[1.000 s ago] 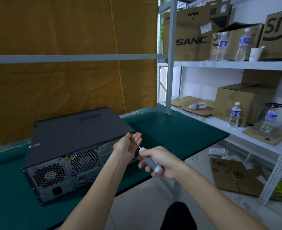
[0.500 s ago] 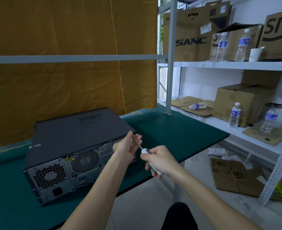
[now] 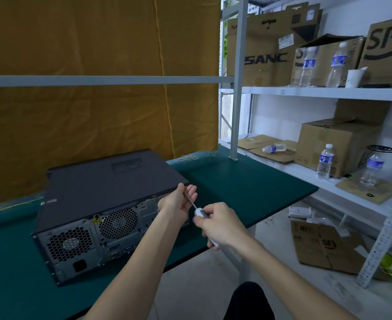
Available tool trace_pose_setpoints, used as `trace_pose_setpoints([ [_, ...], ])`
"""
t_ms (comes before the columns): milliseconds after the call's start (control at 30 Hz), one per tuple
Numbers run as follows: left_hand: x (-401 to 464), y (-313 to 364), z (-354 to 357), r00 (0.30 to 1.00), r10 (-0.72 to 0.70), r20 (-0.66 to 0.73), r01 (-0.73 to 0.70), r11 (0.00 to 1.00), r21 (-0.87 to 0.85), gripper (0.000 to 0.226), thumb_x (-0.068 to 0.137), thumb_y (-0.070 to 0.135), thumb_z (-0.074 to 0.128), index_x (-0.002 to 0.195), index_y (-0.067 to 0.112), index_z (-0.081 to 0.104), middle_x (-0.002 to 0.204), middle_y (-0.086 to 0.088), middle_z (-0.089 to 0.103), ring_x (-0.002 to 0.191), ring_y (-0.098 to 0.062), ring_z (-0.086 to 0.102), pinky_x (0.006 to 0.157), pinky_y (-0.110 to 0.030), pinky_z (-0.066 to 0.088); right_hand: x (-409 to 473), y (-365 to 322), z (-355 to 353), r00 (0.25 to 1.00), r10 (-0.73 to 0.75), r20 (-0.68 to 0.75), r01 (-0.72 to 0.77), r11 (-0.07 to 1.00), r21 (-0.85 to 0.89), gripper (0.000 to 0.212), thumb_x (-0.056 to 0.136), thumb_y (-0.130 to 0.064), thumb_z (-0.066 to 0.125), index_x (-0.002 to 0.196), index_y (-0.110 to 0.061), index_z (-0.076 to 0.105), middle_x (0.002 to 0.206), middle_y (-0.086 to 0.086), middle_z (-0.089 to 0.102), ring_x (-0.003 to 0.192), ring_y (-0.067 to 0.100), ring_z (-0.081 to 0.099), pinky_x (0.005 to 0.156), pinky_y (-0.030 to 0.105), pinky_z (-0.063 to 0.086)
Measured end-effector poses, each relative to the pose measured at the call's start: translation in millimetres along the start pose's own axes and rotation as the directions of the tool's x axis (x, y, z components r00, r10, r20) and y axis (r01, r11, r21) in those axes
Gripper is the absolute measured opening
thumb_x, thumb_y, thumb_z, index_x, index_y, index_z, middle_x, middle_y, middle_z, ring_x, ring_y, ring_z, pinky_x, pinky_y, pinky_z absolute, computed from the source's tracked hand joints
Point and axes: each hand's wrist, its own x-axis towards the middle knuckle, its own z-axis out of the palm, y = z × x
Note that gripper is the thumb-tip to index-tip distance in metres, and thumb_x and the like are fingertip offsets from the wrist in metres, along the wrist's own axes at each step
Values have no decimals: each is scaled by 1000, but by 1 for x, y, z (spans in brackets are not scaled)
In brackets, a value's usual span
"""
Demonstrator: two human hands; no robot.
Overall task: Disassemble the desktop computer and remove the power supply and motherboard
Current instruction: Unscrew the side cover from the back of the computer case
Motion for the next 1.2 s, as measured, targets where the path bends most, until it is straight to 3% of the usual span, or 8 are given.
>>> trace_pose_setpoints([
  [267,-13,-4,-4,991,-4,132,-4,998,59,22,104,12,56,110,-8,63,105,-20,74,86,-26,75,69,-31,60,2,19,-11,992,46,114,-60,991,120,14,89,-17,60,102,-11,57,72,7,67,52,20,67,49,29,52],
  [367,-22,-2,-13,929,226,295,-293,933,208,19,101,18,62,103,2,73,98,-14,78,90,-23,77,71,-29,62,5,24,-26,987,89,131,-118,966,232,10,83,-13,57,90,-9,51,62,4,60,44,19,51,43,29,41],
  [500,-27,22,-33,508,649,567,-837,216,503,12,95,21,72,93,30,79,86,13,78,84,-3,74,78,-23,60,17,16,-36,997,72,-41,-42,867,496,14,93,-17,70,90,-6,61,63,3,55,43,15,45,41,26,36],
  [600,-25,32,-31,244,567,787,-857,-253,448,10,93,18,74,99,16,81,78,2,75,69,-13,69,67,-36,57,34,-11,-28,991,4,-134,75,812,578,19,90,-24,79,97,-8,74,70,4,66,44,14,49,41,26,41],
  [667,-21,38,-26,203,483,852,-834,-370,408,9,95,15,71,97,17,80,73,2,69,64,-16,64,59,-40,53,47,-25,-24,985,-34,-172,127,812,569,13,89,-22,80,92,-10,77,72,5,71,44,15,50,41,26,41],
  [800,-1,55,-13,229,449,864,-801,-418,429,10,97,19,68,97,20,79,78,4,71,69,-15,66,62,-40,54,84,-33,-26,984,-29,-175,125,812,570,8,89,-15,79,84,-8,77,68,5,72,43,14,52,40,24,41],
  [1033,88,102,6,702,426,570,-522,-236,820,39,96,35,66,134,23,64,127,0,68,116,-22,64,98,-40,52,226,-15,-19,975,-18,-222,78,960,268,8,87,-13,72,80,-10,74,69,1,73,46,10,63,40,22,44],
  [1200,123,114,-23,816,311,487,-413,-276,868,36,101,41,55,133,25,60,133,1,55,122,-26,52,106,-46,43,313,30,32,991,-25,-131,8,992,-126,32,92,-8,61,61,-12,53,69,3,60,60,22,55,49,25,37],
])
